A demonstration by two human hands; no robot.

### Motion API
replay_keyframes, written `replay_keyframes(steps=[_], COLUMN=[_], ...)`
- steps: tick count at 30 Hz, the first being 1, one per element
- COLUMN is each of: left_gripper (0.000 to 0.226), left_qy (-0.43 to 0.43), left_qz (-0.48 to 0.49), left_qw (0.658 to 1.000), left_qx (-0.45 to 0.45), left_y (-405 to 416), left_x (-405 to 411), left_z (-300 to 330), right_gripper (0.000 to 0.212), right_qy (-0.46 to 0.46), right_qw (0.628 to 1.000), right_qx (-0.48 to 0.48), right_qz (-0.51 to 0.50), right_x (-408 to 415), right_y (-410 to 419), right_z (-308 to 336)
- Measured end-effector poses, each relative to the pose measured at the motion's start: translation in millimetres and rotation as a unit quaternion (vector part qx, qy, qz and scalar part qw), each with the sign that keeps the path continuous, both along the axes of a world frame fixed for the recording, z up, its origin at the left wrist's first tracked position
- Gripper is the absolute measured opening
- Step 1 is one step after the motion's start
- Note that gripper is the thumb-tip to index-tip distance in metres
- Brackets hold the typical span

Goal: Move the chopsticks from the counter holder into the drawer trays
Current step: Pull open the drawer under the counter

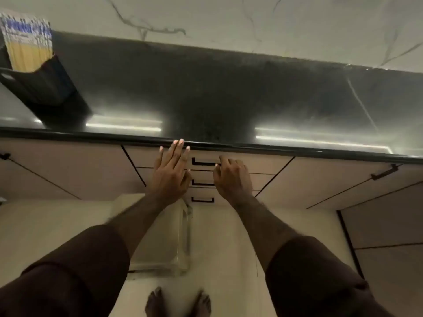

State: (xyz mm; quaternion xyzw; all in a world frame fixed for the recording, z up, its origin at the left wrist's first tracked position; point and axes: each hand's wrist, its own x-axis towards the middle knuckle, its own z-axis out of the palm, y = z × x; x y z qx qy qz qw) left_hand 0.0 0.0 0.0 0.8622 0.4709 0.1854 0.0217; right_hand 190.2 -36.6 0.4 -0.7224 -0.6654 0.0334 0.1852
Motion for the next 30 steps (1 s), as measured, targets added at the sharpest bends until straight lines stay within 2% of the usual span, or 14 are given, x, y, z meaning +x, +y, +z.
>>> replay_keyframes(steps=[8,12,17,30], left_gripper=[0.064,0.067,0.069,0.07], left_qy=[0.044,0.044,0.051,0.043], left_qz=[0.027,0.048,0.068,0.059], left_qw=[0.997,0.994,0.991,0.991], left_qx=[-0.061,-0.086,-0.107,-0.108], left_y=[-3.5,1.0,5.2,-2.6], left_x=[-4.6,-7.4,-14.6,-14.0], left_z=[-57.7,-73.6,-86.2,-92.6], right_gripper=[0.042,0.059,0.07,0.063], right_qy=[-0.052,-0.051,-0.034,-0.068], right_qw=[0.989,0.965,0.934,0.933], right_qx=[-0.137,-0.256,-0.354,-0.351], right_qz=[0.033,0.037,0.042,0.028], right_x=[-0.9,-2.5,-1.7,-7.7], right_y=[38.3,60.4,77.6,78.2], right_z=[-52.4,-71.6,-92.4,-94.4])
